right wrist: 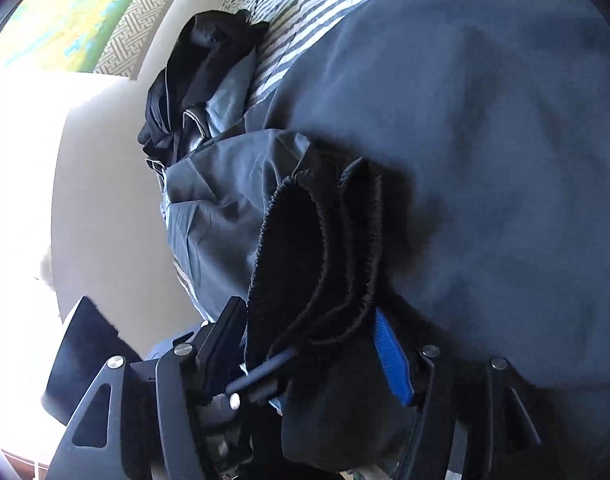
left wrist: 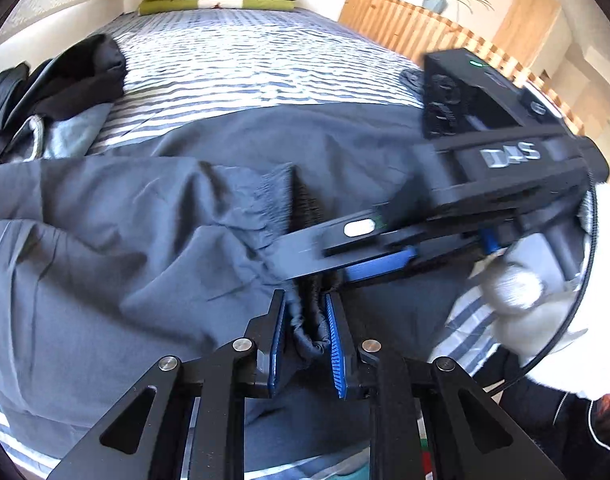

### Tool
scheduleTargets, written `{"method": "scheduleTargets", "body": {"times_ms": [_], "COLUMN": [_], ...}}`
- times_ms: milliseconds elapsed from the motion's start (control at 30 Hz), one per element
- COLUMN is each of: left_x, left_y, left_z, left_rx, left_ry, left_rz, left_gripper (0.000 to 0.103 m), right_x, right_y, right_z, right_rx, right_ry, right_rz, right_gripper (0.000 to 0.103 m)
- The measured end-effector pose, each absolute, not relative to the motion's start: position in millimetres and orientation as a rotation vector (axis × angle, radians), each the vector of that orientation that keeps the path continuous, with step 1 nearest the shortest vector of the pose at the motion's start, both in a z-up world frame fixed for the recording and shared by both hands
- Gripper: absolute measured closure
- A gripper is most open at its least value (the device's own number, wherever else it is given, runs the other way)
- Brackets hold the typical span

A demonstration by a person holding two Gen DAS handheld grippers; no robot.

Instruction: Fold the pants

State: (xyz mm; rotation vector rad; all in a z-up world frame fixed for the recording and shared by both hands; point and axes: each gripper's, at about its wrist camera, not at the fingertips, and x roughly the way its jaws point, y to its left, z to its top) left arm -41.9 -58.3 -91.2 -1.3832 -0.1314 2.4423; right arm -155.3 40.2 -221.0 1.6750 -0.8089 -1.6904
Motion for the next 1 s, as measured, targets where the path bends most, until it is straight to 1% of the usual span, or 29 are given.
{"method": "scheduleTargets", "body": {"times_ms": [100, 133, 200, 233, 300, 367, 400, 433, 500, 633, 700, 767, 800, 867, 933, 1000], "left_x": [-40.4, -40.4, -37.5, -33.8, -24.1, -9.1, -1.4, 6.7, 23.1, 45.9, 51.4, 46.8, 47.1, 34.8, 26.8, 9.2], "left_y": [-49.5, -48.2, -48.4, -51.2, -63.3, -81.6, -92.7, -103.4, -129.8, -188.8, -207.5, -217.2, -218.0, -208.8, -196.0, -179.9], "left_z": [-94.3, -96.0, -95.1, -92.3, -83.8, -70.9, -64.4, -58.5, -45.4, -32.0, -29.7, -32.9, -33.0, -39.4, -45.0, -56.9], "left_rx": [-1.39, -1.401, -1.408, -1.404, -1.393, -1.367, -1.358, -1.349, -1.333, -1.372, -1.398, -1.413, -1.417, -1.422, -1.422, -1.425], "left_ry": [-0.105, -0.099, -0.094, -0.094, -0.129, -0.172, -0.192, -0.207, -0.209, -0.152, -0.169, -0.157, -0.141, -0.097, -0.05, 0.024], "left_rz": [2.424, 2.418, 2.416, 2.426, 2.452, 2.492, 2.524, 2.553, 2.648, 2.841, 2.887, 2.901, 2.901, 2.867, 2.826, 2.785], "left_gripper": [0.081, 0.078, 0.075, 0.072, 0.066, 0.063, 0.062, 0.061, 0.061, 0.061, 0.061, 0.061, 0.061, 0.061, 0.061, 0.061], "right_x": [-154.9, -154.0, -153.1, -153.0, -152.8, -154.1, -155.4, -156.0, -158.7, -166.0, -170.8, -174.7, -176.3, -178.9, -178.5, -175.6], "right_y": [23.7, 19.8, 10.3, 8.8, 9.1, 11.3, 13.3, 16.5, 21.8, 56.6, 87.2, 119.2, 136.3, 175.1, 209.7, 229.8], "right_z": [-220.4, -220.3, -219.5, -218.9, -217.1, -216.0, -215.3, -214.3, -206.3, -160.8, -124.8, -99.3, -93.6, -93.4, -111.3, -136.6], "right_rx": [1.679, 1.681, 1.68, 1.677, 1.669, 1.679, 1.682, 1.684, 1.672, 1.579, 1.516, 1.491, 1.5, 1.538, 1.619, 1.702], "right_ry": [-0.747, -0.724, -0.685, -0.684, -0.688, -0.684, -0.686, -0.686, -0.679, -0.661, -0.601, -0.533, -0.53, -0.584, -0.652, -0.679], "right_rz": [-1.725, -1.739, -1.76, -1.76, -1.773, -1.781, -1.779, -1.778, -1.781, -1.841, -1.94, -2.042, -2.083, -2.127, -2.119, -2.102], "right_gripper": [0.041, 0.041, 0.042, 0.042, 0.051, 0.074, 0.079, 0.086, 0.088, 0.089, 0.089, 0.089, 0.089, 0.089, 0.089, 0.089]}}
